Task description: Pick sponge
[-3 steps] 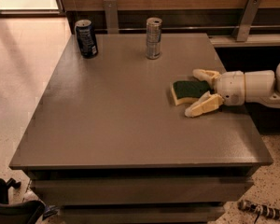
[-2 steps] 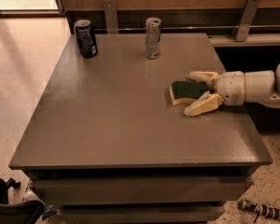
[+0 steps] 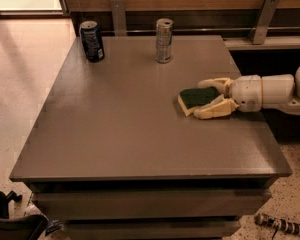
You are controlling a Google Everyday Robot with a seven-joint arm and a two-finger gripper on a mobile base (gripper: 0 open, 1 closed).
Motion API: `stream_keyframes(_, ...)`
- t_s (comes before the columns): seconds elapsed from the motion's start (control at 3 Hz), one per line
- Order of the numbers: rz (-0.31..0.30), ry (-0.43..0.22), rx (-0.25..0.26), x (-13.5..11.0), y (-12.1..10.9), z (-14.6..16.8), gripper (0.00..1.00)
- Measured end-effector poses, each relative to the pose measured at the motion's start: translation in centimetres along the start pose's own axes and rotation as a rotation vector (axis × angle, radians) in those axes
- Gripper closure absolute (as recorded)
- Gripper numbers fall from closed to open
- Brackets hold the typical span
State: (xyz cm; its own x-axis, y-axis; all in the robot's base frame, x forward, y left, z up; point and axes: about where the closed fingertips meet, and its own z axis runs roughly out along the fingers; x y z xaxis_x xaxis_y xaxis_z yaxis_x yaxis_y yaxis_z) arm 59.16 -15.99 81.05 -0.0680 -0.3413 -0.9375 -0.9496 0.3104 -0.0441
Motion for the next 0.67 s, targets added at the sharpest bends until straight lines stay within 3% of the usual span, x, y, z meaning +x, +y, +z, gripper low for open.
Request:
stream_keyframes(0.33,0.0,0.0,0.0,-0.06,0.0,-0.01,1.0)
stream_keyframes(0.67,0.0,0.0,0.0,-0.12,0.0,-0.02,1.0)
